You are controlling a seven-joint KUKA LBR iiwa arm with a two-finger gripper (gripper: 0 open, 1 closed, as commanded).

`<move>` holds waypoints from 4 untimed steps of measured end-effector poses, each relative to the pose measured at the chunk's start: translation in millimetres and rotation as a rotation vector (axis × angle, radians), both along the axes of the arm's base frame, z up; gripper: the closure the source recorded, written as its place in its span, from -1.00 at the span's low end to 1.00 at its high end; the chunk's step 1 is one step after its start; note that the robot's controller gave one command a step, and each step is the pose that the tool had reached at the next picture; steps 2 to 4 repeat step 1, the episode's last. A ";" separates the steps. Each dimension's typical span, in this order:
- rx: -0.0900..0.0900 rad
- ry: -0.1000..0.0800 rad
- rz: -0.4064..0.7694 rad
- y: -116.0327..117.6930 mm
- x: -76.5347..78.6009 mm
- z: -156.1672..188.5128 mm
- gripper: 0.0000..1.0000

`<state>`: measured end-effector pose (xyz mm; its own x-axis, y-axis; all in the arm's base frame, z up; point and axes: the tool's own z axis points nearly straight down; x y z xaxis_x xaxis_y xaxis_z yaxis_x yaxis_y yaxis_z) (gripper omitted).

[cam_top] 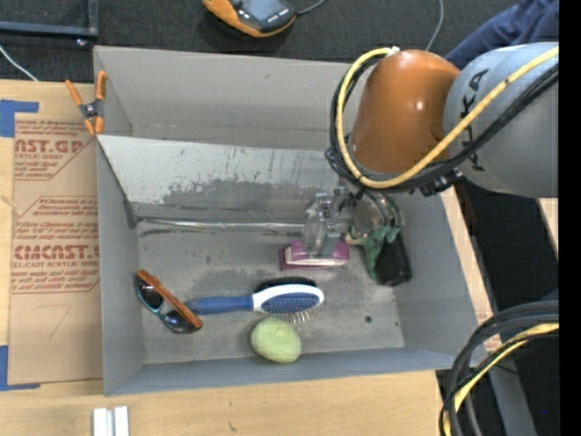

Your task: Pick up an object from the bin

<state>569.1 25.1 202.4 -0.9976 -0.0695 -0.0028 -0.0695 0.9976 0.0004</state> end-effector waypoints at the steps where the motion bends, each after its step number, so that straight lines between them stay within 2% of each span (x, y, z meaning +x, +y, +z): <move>1: 0.000 0.000 0.000 0.0 0.0 0.0 1.00; 4: 0.000 0.000 0.000 0.0 0.0 0.0 1.00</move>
Offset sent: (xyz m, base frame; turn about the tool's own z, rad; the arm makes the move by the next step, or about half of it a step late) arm -0.0248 0.0183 -0.0191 -0.0030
